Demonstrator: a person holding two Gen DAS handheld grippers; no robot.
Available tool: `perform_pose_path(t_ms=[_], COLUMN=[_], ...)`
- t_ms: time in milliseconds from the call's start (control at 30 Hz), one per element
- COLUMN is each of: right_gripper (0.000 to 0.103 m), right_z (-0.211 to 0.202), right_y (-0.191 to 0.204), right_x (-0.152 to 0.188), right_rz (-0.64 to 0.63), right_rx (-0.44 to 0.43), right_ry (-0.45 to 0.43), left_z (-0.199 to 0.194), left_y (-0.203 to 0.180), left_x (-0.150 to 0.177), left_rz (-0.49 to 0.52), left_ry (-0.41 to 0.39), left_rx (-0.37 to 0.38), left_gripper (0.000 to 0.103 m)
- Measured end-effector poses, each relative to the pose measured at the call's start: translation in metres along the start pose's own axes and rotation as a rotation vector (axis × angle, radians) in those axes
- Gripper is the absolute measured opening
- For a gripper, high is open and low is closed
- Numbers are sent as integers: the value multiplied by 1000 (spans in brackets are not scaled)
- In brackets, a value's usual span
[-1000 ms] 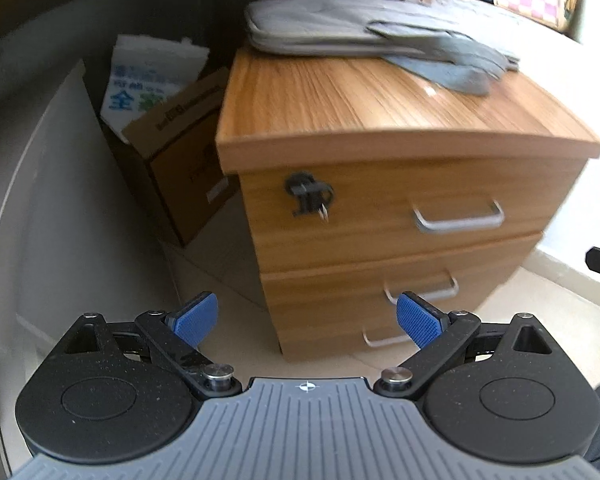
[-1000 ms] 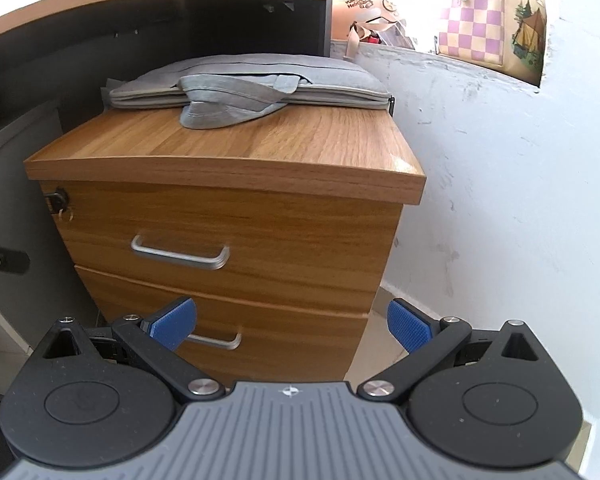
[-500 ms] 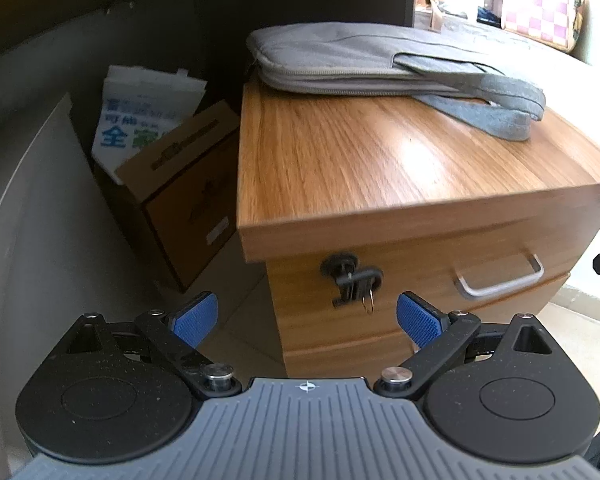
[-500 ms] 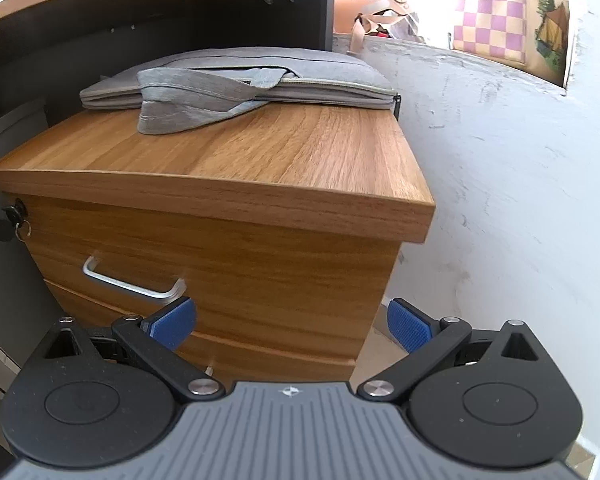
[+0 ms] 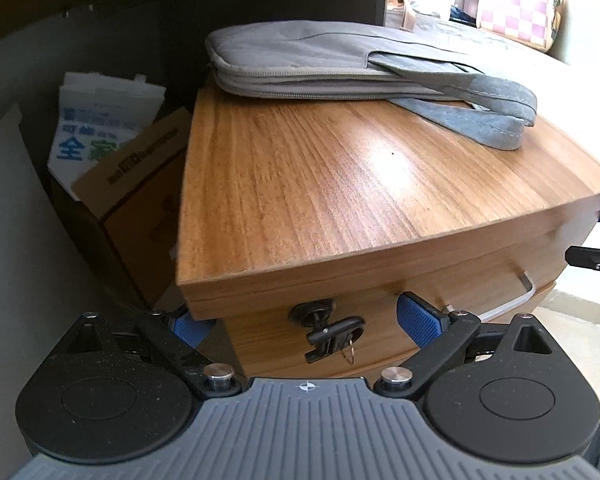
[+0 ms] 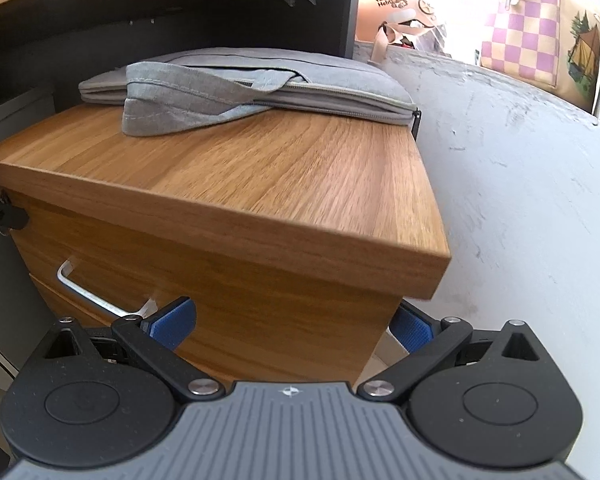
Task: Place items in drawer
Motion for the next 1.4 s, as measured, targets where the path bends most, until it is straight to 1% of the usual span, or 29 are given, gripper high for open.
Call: perform_pose_path(t_ms=[167,300,400,500,633,867,1033,1400], right_gripper=[103,103,103,102,101,100,100,100], right_z=[3,-2,-8,-11,-13,-17,-27,-56], right_y=[-3,-7,-6,-4,-2,-3,1,13], right_x=[-2,-1,0,1,2,5,12,31], right_rz=[-10,20,14,3,-14,-3,0,11], right_rx=[-27,-62,-73,-76,-72,-62,-70,-69], right_ry=[-13,-38,-52,-56,-52,-57,-59,-59], left_z=[5,3,0,-3,-6,-14,-23,-46], left_y=[-3,-3,-4,-6,-5,-9,-10,-18], left_x=[-1,-1,-1,2,2,7,15,38], left_rz=[-8,-26,-20,9,-3,17,4,22], left_ry=[11,15,11,5,6,1,0,16], left_rx=[13,18,20,8,10,-7,-4,-13], left_gripper=[102,101,101,99,98,98,98,98])
Point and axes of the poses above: each gripper's, at about its wrist camera, not at the fingertips, and z roughly the way its jaws point, y to its left, x to its underside, the point moved 7 cm from there along z, roughly the way its jaws point, and after that the axes turned 6 degrees about -z, right-handed, at the moved point
